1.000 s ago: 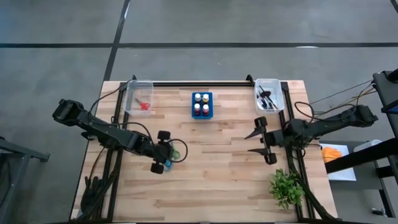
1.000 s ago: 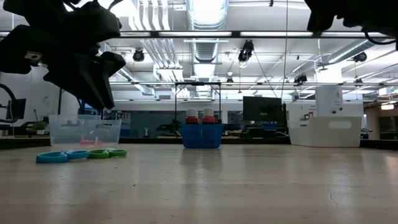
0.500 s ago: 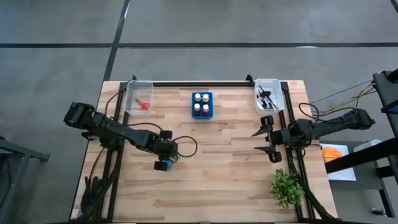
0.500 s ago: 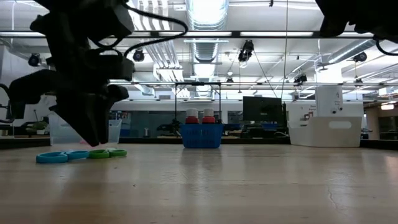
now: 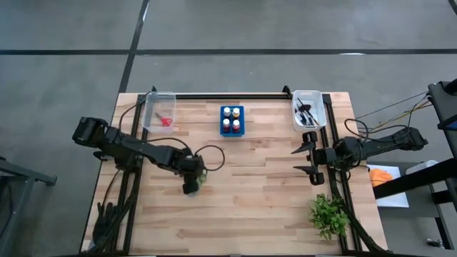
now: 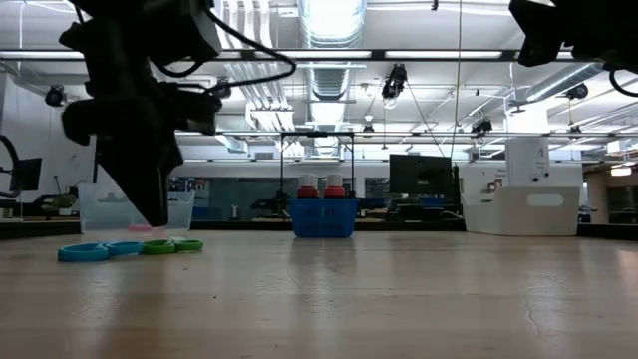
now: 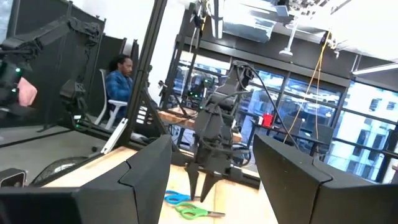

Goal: Pick & Place Paint Supplies
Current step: Put the green scissors into the transparent bin

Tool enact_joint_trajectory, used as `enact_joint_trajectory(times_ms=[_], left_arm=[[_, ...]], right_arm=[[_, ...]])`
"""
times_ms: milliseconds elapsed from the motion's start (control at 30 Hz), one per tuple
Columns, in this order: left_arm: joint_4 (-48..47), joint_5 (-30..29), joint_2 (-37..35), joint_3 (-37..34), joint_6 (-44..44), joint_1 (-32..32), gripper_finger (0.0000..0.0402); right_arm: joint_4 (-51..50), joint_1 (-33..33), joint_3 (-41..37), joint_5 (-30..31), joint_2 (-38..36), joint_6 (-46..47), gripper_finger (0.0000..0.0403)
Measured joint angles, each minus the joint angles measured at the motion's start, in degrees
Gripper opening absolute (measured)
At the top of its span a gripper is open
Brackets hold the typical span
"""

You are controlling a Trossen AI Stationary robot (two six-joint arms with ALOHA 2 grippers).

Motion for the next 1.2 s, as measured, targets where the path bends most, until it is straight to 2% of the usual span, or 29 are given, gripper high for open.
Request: enact_joint_trajectory(times_ms=[233, 467, 700, 1033, 1200], left_arm=[[-1.58, 0.73, 0.00, -0.44, -2.76, 2.92, 0.0115], [-1.31, 1.79, 0.07, -0.76, -4.00, 2.99, 0.0115], [-0.76, 2.94, 3.94, -0.71, -5.80, 3.14, 0.0115], [-4.36, 3.97, 6.36, 4.12, -5.71, 3.22, 0.0115], [-4.32, 3.93, 6.29, 5.88, 1.36, 1.00, 0.0115]], right_arm=[[0.02, 0.00, 0.00, 0.00, 0.02, 0.15, 0.0226], [0.04, 0.00, 0.00, 0.13, 0.02, 0.31, 0.0226], [0.08, 0.00, 0.00, 0.11, 0.09, 0.29, 0.0226], [0.06, 0.00, 0.00, 0.11, 0.07, 0.29, 0.0226], [0.04, 0.00, 0.02, 0.11, 0.07, 0.31, 0.0226]])
